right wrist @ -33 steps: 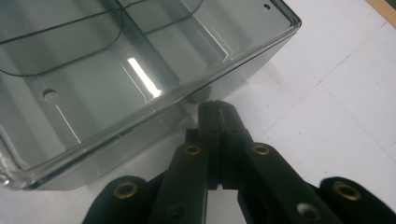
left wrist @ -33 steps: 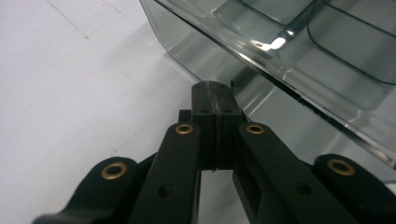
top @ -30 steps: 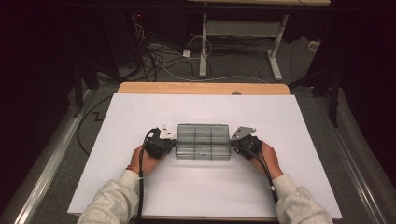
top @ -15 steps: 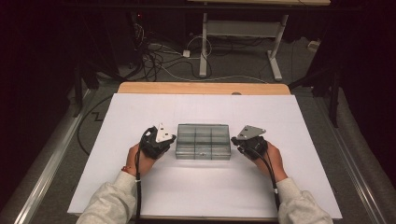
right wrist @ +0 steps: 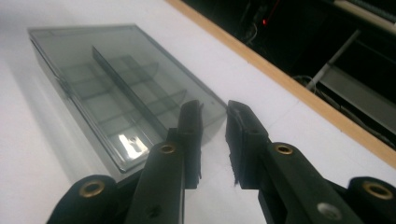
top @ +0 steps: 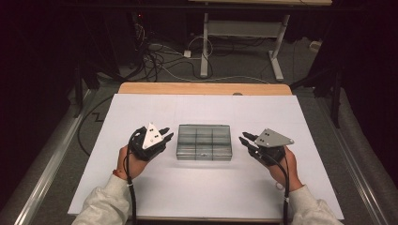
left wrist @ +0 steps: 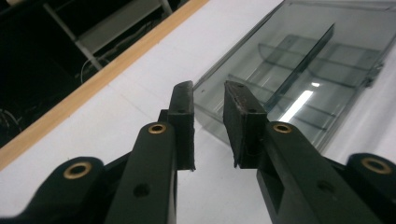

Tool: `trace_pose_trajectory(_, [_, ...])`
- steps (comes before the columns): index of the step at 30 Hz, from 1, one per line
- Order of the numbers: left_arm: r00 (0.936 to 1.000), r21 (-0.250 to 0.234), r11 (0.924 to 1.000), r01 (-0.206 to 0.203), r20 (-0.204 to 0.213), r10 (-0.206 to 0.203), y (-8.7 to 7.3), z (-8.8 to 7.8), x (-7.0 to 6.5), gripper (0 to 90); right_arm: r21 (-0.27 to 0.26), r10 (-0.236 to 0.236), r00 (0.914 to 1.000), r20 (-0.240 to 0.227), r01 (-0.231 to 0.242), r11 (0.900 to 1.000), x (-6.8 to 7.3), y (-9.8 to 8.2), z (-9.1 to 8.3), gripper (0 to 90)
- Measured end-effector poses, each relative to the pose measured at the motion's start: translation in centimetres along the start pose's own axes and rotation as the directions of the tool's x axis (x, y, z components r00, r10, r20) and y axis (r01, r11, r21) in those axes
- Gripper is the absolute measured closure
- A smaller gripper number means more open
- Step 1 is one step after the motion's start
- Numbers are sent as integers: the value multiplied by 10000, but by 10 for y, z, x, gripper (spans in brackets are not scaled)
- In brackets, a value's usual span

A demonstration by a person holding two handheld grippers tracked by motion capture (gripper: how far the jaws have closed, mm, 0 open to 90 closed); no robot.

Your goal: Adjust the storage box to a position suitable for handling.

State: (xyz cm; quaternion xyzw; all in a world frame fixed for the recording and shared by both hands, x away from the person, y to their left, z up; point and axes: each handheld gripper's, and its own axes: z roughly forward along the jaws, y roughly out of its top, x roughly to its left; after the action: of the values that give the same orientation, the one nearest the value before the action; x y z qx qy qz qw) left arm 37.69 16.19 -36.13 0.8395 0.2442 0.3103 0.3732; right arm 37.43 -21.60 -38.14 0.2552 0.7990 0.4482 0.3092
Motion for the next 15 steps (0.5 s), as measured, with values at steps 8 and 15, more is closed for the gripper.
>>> trace_pose_trajectory(8, [9983, -431, 9973, -590, -11, 591, 3, -14, -9, 494, -907, -67, 9998, 196, 85, 9958, 4, 3, -24, 602])
trace_pose_trajectory(15, [9973, -852, 9938, -708, -272, 688, -9, -24, -11, 286, -1191, -9, 9975, 707, 93, 9928, 3, -2, -41, 459])
